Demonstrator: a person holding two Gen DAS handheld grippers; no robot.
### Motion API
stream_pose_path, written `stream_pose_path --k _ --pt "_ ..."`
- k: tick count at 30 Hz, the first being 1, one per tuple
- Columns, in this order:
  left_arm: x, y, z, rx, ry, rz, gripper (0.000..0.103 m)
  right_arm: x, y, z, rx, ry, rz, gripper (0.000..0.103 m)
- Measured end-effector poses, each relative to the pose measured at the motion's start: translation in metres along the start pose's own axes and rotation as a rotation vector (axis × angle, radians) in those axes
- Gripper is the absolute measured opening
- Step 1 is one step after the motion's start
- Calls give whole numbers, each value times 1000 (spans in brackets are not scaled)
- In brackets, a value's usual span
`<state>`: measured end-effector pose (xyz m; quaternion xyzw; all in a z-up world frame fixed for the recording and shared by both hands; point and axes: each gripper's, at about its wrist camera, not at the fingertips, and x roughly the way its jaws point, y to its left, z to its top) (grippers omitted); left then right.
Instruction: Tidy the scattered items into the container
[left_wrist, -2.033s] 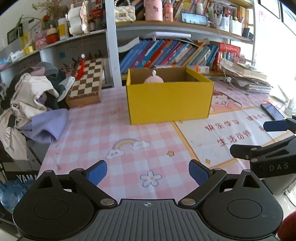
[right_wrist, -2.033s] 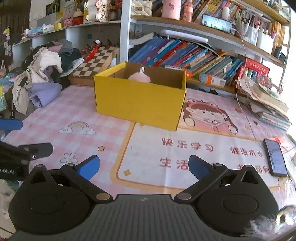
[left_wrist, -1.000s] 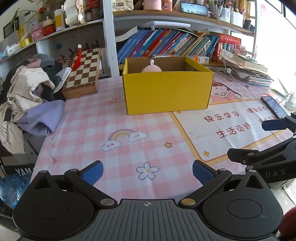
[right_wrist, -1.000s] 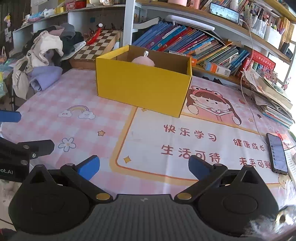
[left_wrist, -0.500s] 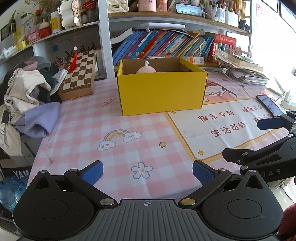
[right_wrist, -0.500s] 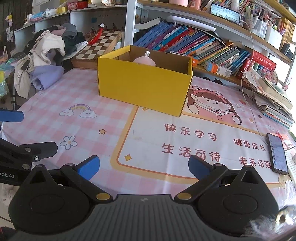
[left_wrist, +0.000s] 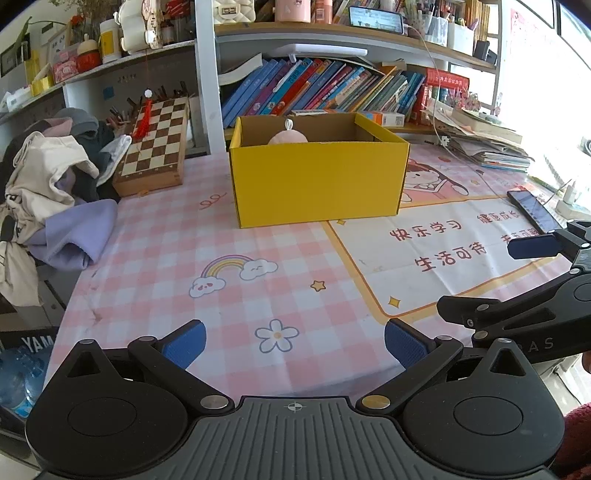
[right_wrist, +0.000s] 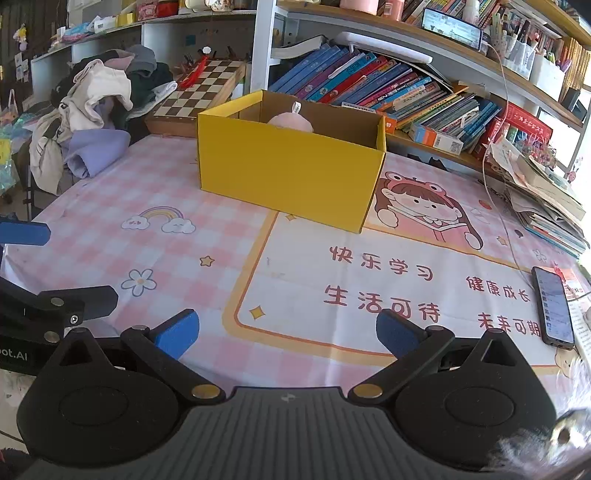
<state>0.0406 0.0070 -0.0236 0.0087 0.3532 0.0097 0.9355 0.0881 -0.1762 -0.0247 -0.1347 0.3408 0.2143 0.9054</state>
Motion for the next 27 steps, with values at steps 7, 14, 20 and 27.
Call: stream_pose_path --k 7,14,20,27 --pt "0 -3 0 14 2 3 103 0 0 0 4 3 -4 103" --pt "-1 -3 0 8 -8 -14 103 -1 4 1 11 5 -9 103" --pt "-3 -3 0 -1 -28 -38 103 0 3 1 6 7 -2 103" --pt "-1 -4 1 -1 -21 -29 103 1 1 0 7 10 2 103"
